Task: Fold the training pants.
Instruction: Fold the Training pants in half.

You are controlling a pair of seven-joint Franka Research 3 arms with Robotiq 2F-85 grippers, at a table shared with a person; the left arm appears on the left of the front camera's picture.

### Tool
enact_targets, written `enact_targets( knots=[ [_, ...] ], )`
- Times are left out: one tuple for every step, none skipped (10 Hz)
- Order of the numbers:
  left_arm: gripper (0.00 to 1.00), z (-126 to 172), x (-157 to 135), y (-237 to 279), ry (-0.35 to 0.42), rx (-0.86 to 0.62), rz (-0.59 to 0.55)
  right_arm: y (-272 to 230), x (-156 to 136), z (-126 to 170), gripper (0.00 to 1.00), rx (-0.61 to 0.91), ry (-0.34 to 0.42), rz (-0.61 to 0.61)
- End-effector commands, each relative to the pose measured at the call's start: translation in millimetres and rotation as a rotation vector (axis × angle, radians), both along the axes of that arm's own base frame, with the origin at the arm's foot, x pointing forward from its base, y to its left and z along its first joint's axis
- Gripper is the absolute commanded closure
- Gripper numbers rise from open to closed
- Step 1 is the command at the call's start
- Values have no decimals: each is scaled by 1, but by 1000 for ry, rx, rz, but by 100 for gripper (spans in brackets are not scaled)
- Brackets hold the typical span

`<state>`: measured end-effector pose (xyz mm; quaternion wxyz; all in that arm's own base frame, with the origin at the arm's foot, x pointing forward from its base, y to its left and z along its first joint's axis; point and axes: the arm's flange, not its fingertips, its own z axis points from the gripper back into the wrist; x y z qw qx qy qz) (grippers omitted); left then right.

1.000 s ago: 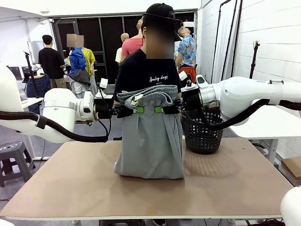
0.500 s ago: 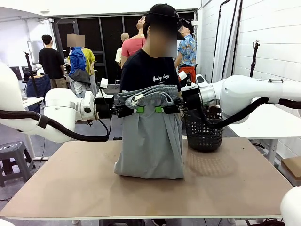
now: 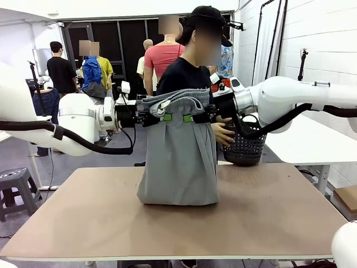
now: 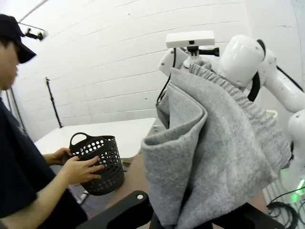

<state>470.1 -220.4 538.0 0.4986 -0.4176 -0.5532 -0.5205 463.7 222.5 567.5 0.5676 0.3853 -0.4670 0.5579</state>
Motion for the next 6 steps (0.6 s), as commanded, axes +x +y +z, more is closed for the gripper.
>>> enact_targets(
  knots=[
    [100, 7, 28, -8, -144, 17, 35, 18, 14, 11, 100, -37, -84, -38],
    [100, 14, 40, -9, -207, 14, 55, 22, 21, 16, 100, -43, -133, -60],
    [100, 24, 50, -11, -282, 6, 78, 28, 31, 23, 100, -55, -192, -89],
    [100, 33, 57, -13, -343, 7, 99, 33, 39, 29, 100, -52, -239, -103],
    [100, 42, 65, -14, -391, -5, 111, 38, 46, 34, 100, -44, -271, -116],
    [100, 51, 67, -16, -425, -18, 134, 41, 50, 38, 100, -47, -292, -129]
  ],
)
